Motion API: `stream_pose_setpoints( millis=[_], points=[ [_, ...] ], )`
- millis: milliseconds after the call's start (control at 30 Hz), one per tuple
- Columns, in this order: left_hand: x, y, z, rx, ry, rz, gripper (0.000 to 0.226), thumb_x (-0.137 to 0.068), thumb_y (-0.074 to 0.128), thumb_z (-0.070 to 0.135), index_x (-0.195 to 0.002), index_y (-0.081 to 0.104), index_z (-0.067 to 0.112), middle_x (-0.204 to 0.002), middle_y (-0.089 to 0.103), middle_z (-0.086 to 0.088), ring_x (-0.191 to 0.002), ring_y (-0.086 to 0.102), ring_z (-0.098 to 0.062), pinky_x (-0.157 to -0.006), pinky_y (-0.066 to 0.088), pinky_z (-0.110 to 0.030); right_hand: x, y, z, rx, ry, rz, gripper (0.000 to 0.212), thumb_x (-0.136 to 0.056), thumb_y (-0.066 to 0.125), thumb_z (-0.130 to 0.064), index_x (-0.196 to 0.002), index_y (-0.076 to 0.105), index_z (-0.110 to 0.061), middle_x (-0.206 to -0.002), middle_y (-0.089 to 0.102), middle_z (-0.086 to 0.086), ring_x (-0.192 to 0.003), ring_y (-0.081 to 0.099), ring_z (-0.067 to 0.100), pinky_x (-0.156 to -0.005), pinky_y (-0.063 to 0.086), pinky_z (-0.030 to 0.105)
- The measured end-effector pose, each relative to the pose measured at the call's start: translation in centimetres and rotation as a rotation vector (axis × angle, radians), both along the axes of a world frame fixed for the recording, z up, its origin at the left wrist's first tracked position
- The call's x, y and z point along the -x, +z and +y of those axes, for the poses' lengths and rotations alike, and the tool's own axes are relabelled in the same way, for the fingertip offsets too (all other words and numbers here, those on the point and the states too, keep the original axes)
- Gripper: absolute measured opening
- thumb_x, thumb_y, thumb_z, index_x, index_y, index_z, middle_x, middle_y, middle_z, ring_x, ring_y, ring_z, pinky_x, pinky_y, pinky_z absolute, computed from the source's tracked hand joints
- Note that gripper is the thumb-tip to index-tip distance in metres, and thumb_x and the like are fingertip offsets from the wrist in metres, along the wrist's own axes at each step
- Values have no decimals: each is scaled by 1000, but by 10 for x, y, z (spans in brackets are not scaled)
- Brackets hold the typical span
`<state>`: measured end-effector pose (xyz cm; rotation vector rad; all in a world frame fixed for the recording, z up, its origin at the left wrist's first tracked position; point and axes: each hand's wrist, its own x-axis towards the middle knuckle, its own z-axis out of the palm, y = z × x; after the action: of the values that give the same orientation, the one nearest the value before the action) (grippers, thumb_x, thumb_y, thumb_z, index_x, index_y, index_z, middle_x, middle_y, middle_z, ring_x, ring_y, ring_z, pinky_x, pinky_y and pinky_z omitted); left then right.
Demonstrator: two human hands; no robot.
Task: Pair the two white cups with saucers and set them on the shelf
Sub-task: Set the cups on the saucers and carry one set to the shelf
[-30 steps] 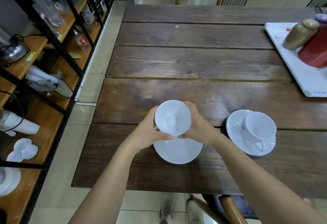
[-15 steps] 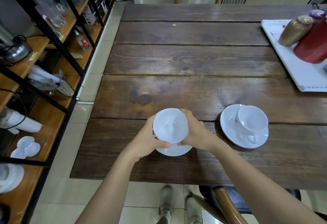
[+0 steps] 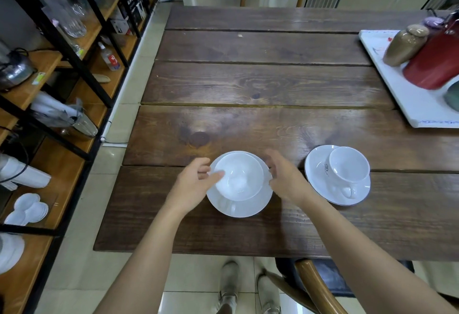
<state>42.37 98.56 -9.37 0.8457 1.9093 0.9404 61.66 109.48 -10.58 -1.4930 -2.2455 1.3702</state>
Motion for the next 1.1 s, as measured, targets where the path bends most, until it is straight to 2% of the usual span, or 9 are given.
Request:
stream_pose_setpoints(
  millis=[100, 200, 300, 433, 567, 633, 733, 933, 1100],
  points=[
    [4, -4, 4, -5, 271, 137, 60, -81, 60, 50, -129, 46, 18, -122, 58, -2, -97, 54, -12, -80, 41, -30, -4, 3, -1, 6, -417, 114, 33, -82, 56, -16, -115, 54, -14, -110, 63, 1, -102, 58, 23, -83, 46, 35],
    [-1, -11, 7, 111, 326, 67, 81, -77, 55, 62, -140, 28, 18, -136, 47, -5, -112, 50, -21, -89, 44, -37, -1, 4, -16, 257, -607, 230, 42, -84, 59, -40, -116, 54, -14, -100, 61, -5, -92, 57, 16, -81, 50, 40],
    [-7, -11, 6, 210, 287, -241, 82, -76, 61, 57, -140, 29, 17, -130, 44, 2, -112, 49, -21, -86, 50, -43, 4, 2, -31, 502, -563, 230, 51, -81, 60, -50, -117, 53, -14, -110, 60, -1, -100, 58, 18, -77, 51, 39],
    [1, -9, 6, 262, 236, -576, 37, -80, 70, 31, -111, 57, 16, -119, 58, -6, -100, 56, -21, -67, 57, -45, 7, -2, -36, 580, -557, 273, 45, -78, 69, -35, -115, 56, -12, -116, 62, 7, -103, 59, 22, -84, 53, 44],
    [8, -9, 3, 268, 195, -612, 40, -77, 73, 22, -112, 60, 9, -117, 60, -12, -109, 56, -30, -80, 55, -55, 4, -3, -35, 593, -542, 326, 34, -76, 71, -25, -104, 61, -7, -111, 66, 12, -94, 62, 23, -73, 52, 37],
    [7, -7, -1, 246, 187, -650, 41, -76, 73, 20, -112, 59, 9, -118, 60, -13, -108, 57, -29, -77, 56, -53, 4, -3, -36, 588, -550, 369, 44, -75, 70, -25, -112, 55, -6, -115, 64, 13, -96, 62, 24, -69, 51, 35],
    [4, -2, -10, 200, 195, -689, 47, -74, 72, 23, -116, 54, 14, -122, 55, -11, -108, 54, -28, -69, 57, -46, 5, -1, -37, 639, -559, 462, 55, -73, 70, -25, -118, 44, -11, -122, 57, 13, -107, 59, 29, -78, 55, 45],
    [0, 24, -40, 19, 241, -646, 44, -74, 69, 33, -112, 48, 22, -124, 53, -6, -108, 57, -27, -62, 56, -39, 21, 28, -39, 596, -381, 497, 55, -71, 67, -29, -116, 39, -13, -120, 54, 13, -104, 59, 33, -67, 53, 41],
    [-6, 48, -91, -137, 460, -500, 50, -72, 73, 39, -112, 49, 21, -120, 52, -2, -106, 55, -23, -63, 60, -40, 42, 57, -64, 471, -192, 474, 40, -83, 62, -30, -112, 37, -17, -112, 51, 4, -100, 56, 25, -68, 53, 38]
  ],
)
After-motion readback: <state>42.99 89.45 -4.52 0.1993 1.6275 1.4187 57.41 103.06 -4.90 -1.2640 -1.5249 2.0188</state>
